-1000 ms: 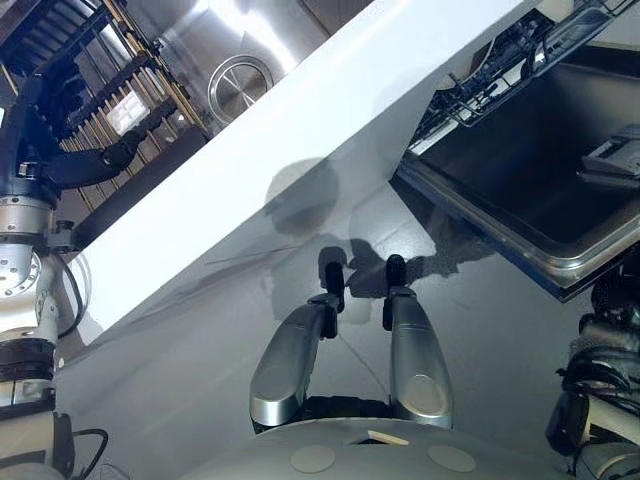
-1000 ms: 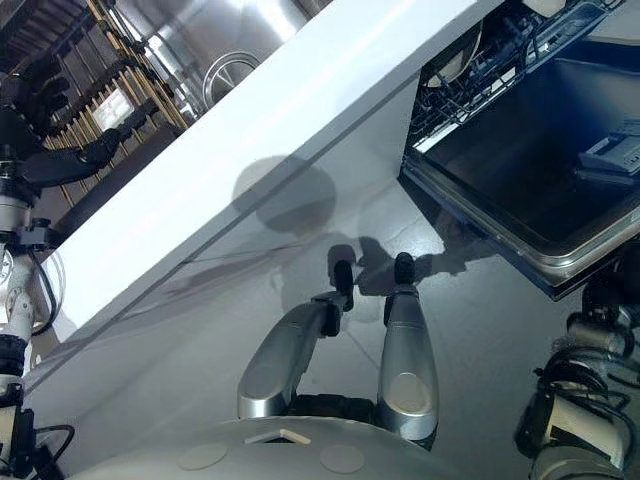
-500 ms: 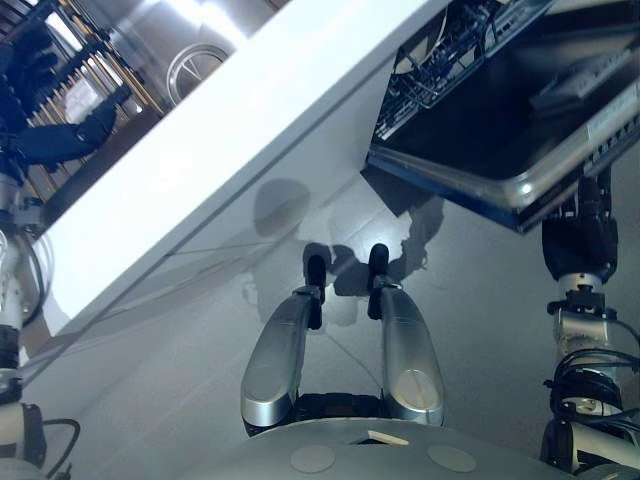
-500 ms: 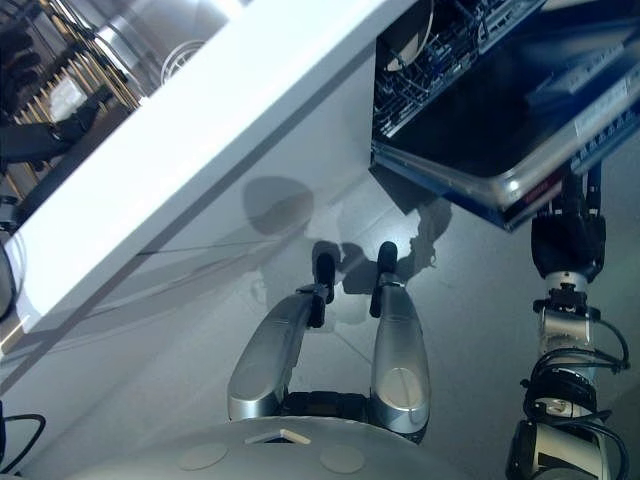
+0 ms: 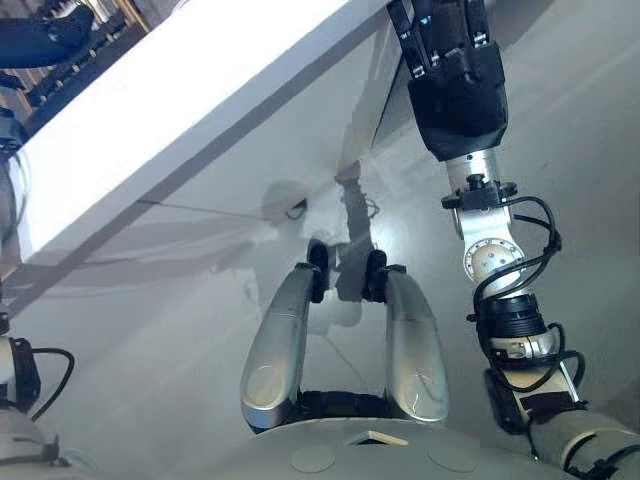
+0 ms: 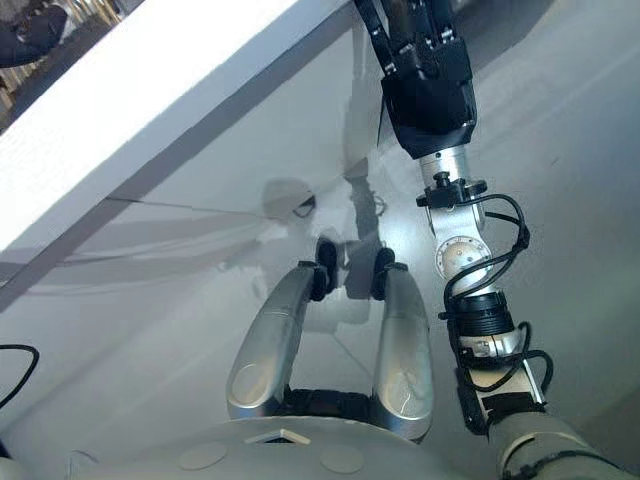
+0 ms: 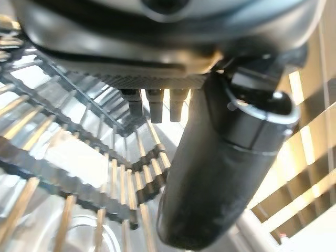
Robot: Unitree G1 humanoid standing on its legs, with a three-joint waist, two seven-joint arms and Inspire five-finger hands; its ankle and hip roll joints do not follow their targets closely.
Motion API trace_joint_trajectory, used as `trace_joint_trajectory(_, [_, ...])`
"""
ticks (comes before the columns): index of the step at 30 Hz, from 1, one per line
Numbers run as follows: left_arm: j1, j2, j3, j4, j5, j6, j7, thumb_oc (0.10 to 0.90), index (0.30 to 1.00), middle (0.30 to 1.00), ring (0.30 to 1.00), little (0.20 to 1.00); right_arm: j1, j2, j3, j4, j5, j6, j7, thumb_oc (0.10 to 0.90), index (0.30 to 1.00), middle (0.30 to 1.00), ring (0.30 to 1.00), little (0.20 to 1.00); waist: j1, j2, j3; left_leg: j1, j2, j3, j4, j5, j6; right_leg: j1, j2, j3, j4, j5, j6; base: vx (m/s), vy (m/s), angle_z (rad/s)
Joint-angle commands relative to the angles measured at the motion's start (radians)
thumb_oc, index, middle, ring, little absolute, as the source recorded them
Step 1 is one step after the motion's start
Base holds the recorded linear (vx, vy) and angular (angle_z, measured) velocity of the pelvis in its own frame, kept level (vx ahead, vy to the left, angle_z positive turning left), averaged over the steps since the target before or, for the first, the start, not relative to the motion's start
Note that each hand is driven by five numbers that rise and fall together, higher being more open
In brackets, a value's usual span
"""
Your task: Pick up plates and place into dishwasher.
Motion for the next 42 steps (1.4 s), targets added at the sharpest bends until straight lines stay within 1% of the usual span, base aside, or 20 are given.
trace_joint_trajectory(1, [0.190, -0.315, -0.122, -0.128, 0.054, -0.061, -0.036, 0.800, 0.900, 0.900, 0.900, 0.900, -0.254, 0.069, 0.116, -0.288, -0.161, -0.009, 0.056, 0.800, 0.900, 0.900, 0.900, 0.900, 0.069, -0.070, -0.052, -0.071, -0.036, 0.064, 0.195, -0.127, 0.078, -0.087, 0.053, 0.001, 0.066, 0.054, -0.009, 0.16, -0.012, -0.02])
trace_joint_trajectory(3, [0.223, -0.331, -0.109, -0.137, 0.072, -0.052, -0.046, 0.800, 0.900, 0.900, 0.900, 0.900, -0.223, 0.078, 0.122, -0.313, -0.183, -0.016, 0.003, 0.800, 0.900, 0.900, 0.900, 0.900, 0.068, -0.072, -0.073, -0.066, -0.038, 0.060, 0.218, -0.141, 0.080, -0.085, 0.058, 0.004, 0.095, 0.033, -0.017, 0.18, -0.003, -0.02])
trace_joint_trajectory(6, [0.296, -0.354, -0.062, -0.144, 0.081, -0.051, -0.083, 0.800, 0.900, 0.900, 0.900, 0.900, -0.139, 0.096, 0.080, -0.303, -0.202, 0.007, -0.015, 0.800, 0.900, 0.900, 0.900, 0.900, 0.069, -0.072, -0.103, -0.031, -0.036, 0.054, 0.217, -0.146, 0.080, -0.053, 0.056, -0.002, 0.114, 0.011, -0.026, 0.23, 0.022, 0.02])
trace_joint_trajectory(9, [0.383, -0.390, -0.011, -0.152, 0.095, -0.056, -0.116, 0.800, 0.900, 0.900, 0.900, 0.900, -0.018, 0.106, 0.012, -0.245, -0.235, 0.034, 0.005, 0.800, 0.900, 0.900, 0.900, 0.900, 0.063, -0.072, -0.137, 0.044, -0.036, 0.047, 0.165, -0.129, 0.075, 0.013, 0.055, 0.006, 0.084, 0.012, -0.027, 0.23, 0.059, 0.09])
trace_joint_trajectory(12, [0.458, -0.420, 0.020, -0.157, 0.091, -0.080, -0.122, 0.800, 0.900, 0.900, 0.900, 0.900, 0.117, 0.096, -0.052, -0.136, -0.350, 0.023, 0.062, 0.800, 0.900, 0.900, 0.900, 0.900, 0.049, -0.067, -0.162, 0.121, -0.028, 0.047, 0.079, -0.101, 0.067, 0.077, 0.056, 0.016, 0.032, 0.023, -0.023, 0.15, 0.072, 0.06])
trace_joint_trajectory(13, [0.464, -0.421, 0.022, -0.157, 0.090, -0.083, -0.123, 0.800, 0.900, 0.900, 0.900, 0.900, 0.125, 0.095, -0.057, -0.127, -0.354, 0.020, 0.066, 0.800, 0.900, 0.900, 0.900, 0.900, 0.048, -0.066, -0.163, 0.129, -0.028, 0.047, 0.069, -0.097, 0.067, 0.084, 0.056, 0.017, 0.026, 0.024, -0.023, 0.09, 0.049, 0.18])
trace_joint_trajectory(16, [0.542, -0.464, 0.051, -0.152, 0.080, -0.145, -0.114, 0.800, 0.900, 0.900, 0.900, 0.900, 0.302, 0.087, -0.156, 0.071, -0.469, -0.024, 0.137, 0.800, 0.900, 0.900, 0.900, 0.900, 0.022, -0.063, -0.191, 0.224, -0.021, 0.044, -0.086, -0.047, 0.055, 0.166, 0.067, 0.031, -0.096, 0.052, -0.008, 0.03, 0.038, 0.21])
trace_joint_trajectory(20, [0.613, -0.501, 0.088, -0.157, 0.066, -0.189, -0.102, 0.800, 0.900, 0.900, 0.900, 0.900, 0.480, 0.071, -0.216, 0.274, -0.580, -0.101, 0.210, 0.800, 0.900, 0.900, 0.900, 0.900, -0.010, -0.069, -0.227, 0.315, -0.013, 0.038, -0.245, 0.009, 0.041, 0.252, 0.076, 0.033, -0.244, 0.088, 0.006, -0.02, 0.004, 0.19])
trace_joint_trajectory(22, [0.647, -0.513, 0.116, -0.141, 0.040, -0.210, -0.112, 0.800, 0.900, 0.900, 0.900, 0.900, 0.589, 0.033, -0.240, 0.433, -0.650, -0.148, 0.252, 0.800, 0.900, 0.900, 0.900, 0.900, -0.032, -0.072, -0.262, 0.380, -0.003, 0.034, -0.356, 0.052, 0.029, 0.319, 0.083, 0.033, -0.365, 0.120, 0.014, -0.02, -0.037, -0.06])
trace_joint_trajectory(25, [0.652, -0.531, 0.131, -0.086, 0.024, -0.233, -0.124, 0.800, 0.900, 0.900, 0.900, 0.900, 0.649, 0.002, -0.256, 0.597, -0.742, -0.164, 0.274, 0.800, 0.900, 0.900, 0.900, 0.900, -0.053, -0.071, -0.297, 0.454, 0.002, 0.029, -0.463, 0.084, 0.017, 0.399, 0.093, 0.038, -0.486, 0.149, 0.026, -0.01, -0.039, -0.06])
trace_joint_trajectory(27, [0.644, -0.528, 0.132, -0.050, 0.013, -0.233, -0.130, 0.800, 0.900, 0.900, 0.900, 0.900, 0.657, -0.018, -0.258, 0.735, -0.815, -0.206, 0.281, 0.800, 0.900, 0.900, 0.900, 0.900, -0.061, -0.066, -0.322, 0.496, 0.003, 0.026, -0.532, 0.104, 0.011, 0.447, 0.098, 0.044, -0.562, 0.167, 0.037, -0.05, -0.043, -0.09])
trace_joint_trajectory(29, [0.629, -0.531, 0.129, -0.003, -0.002, -0.236, -0.136, 0.800, 0.900, 0.900, 0.900, 0.900, 0.650, -0.022, -0.257, 0.849, -0.854, -0.205, 0.246, 0.800, 0.900, 0.900, 0.900, 0.900, -0.066, -0.057, -0.348, 0.538, 0.006, 0.025, -0.597, 0.121, 0.002, 0.494, 0.105, 0.048, -0.629, 0.182, 0.049, -0.05, -0.039, -0.02])
trace_joint_trajectory(31, [0.603, -0.532, 0.128, 0.036, -0.014, -0.227, -0.134, 0.800, 0.900, 0.900, 0.900, 0.900, 0.631, -0.013, -0.261, 0.969, -0.952, -0.235, 0.211, 0.800, 0.900, 0.900, 0.900, 0.900, -0.067, -0.049, -0.371, 0.569, 0.010, 0.025, -0.649, 0.133, -0.003, 0.524, 0.108, 0.050, -0.673, 0.194, 0.060, -0.07, -0.038, -0.01])
trace_joint_trajectory(33, [0.584, -0.533, 0.126, 0.058, -0.017, -0.214, -0.131, 0.800, 0.900, 0.900, 0.900, 0.900, 0.617, -0.007, -0.260, 1.039, -1.026, -0.220, 0.176, 0.800, 0.900, 0.900, 0.900, 0.900, -0.066, -0.040, -0.391, 0.591, 0.014, 0.026, -0.691, 0.142, -0.006, 0.548, 0.111, 0.047, -0.709, 0.203, 0.069, -0.07, -0.027, -0.02])
trace_joint_trajectory(35, [0.560, -0.533, 0.116, 0.097, -0.032, -0.209, -0.131, 0.800, 0.900, 0.900, 0.900, 0.900, 0.596, -0.005, -0.240, 1.134, -1.146, -0.265, 0.115, 0.800, 0.900, 0.900, 0.900, 0.900, -0.063, -0.032, -0.409, 0.613, 0.018, 0.027, -0.735, 0.154, -0.011, 0.568, 0.115, 0.039, -0.741, 0.213, 0.074, -0.08, -0.016, 0.04])
trace_joint_trajectory(36, [0.550, -0.534, 0.112, 0.113, -0.036, -0.208, -0.128, 0.800, 0.900, 0.900, 0.900, 0.900, 0.586, -0.005, -0.228, 1.154, -1.205, -0.266, 0.071, 0.800, 0.900, 0.900, 0.900, 0.900, -0.061, -0.030, -0.416, 0.623, 0.018, 0.027, -0.752, 0.158, -0.012, 0.579, 0.117, 0.038, -0.757, 0.217, 0.077, -0.08, -0.014, 0.11])
trace_joint_trajectory(38, [0.530, -0.539, 0.106, 0.131, -0.061, -0.190, -0.116, 0.800, 0.900, 0.900, 0.900, 0.900, 0.568, -0.017, -0.190, 1.196, -1.420, -0.307, -0.045, 0.800, 0.900, 0.900, 0.900, 0.900, -0.057, -0.025, -0.429, 0.639, 0.022, 0.032, -0.791, 0.172, -0.016, 0.598, 0.122, 0.027, -0.788, 0.225, 0.079, -0.10, -0.015, 0.11])
trace_joint_trajectory(40, [0.508, -0.534, 0.094, 0.142, -0.090, -0.176, -0.107, 0.800, 0.900, 0.900, 0.900, 0.900, 0.554, -0.030, -0.148, 1.230, -1.515, -0.287, -0.092, 0.800, 0.900, 0.900, 0.900, 0.900, -0.051, -0.026, -0.435, 0.652, 0.027, 0.033, -0.811, 0.180, -0.021, 0.615, 0.124, 0.017, -0.801, 0.226, 0.081, -0.11, -0.037, 0.01])
trace_joint_trajectory(41, [0.495, -0.536, 0.091, 0.141, -0.094, -0.168, -0.097, 0.800, 0.900, 0.900, 0.900, 0.900, 0.542, -0.033, -0.127, 1.240, -1.553, -0.239, -0.102, 0.800, 0.900, 0.900, 0.900, 0.900, -0.045, -0.030, -0.439, 0.656, 0.029, 0.030, -0.808, 0.177, -0.021, 0.622, 0.123, 0.013, -0.801, 0.222, 0.080, -0.12, -0.051, 0.08])
trace_joint_trajectory(42, [0.490, -0.540, 0.090, 0.142, -0.095, -0.166, -0.095, 0.800, 0.900, 0.900, 0.900, 0.900, 0.538, -0.034, -0.117, 1.244, -1.553, -0.227, -0.104, 0.800, 0.900, 0.900, 0.900, 0.900, -0.043, -0.033, -0.441, 0.657, 0.030, 0.030, -0.805, 0.176, -0.021, 0.625, 0.123, 0.010, -0.800, 0.220, 0.080, -0.11, -0.053, 0.13])
